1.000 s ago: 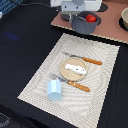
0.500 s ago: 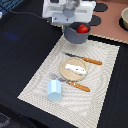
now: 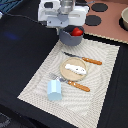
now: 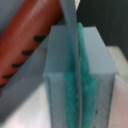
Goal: Interact with the objects in diverse but meaningful ways.
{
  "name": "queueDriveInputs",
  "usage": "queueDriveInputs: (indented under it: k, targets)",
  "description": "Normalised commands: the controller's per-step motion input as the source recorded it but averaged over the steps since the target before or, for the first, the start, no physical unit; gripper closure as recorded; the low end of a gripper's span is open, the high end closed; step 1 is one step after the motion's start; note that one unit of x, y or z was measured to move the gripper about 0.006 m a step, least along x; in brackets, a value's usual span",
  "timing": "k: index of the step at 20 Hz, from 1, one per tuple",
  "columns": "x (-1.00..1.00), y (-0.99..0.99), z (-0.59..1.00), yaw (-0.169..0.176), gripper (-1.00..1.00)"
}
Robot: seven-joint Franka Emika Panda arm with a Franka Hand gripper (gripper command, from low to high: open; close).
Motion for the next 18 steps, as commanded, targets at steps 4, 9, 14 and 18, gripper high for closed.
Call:
queueDriveInputs:
  k: [4, 9, 14, 18]
  targets:
    - [-0.76, -0.02, -0.14, 0.025, 1.00]
    - [-0.71, -0.25, -0.27, 0.018, 1.00]
    - [-0.69, -0.32, -0.41, 0.018, 1.00]
    - [-0.51, -0.42, -0.32, 0.004, 1.00]
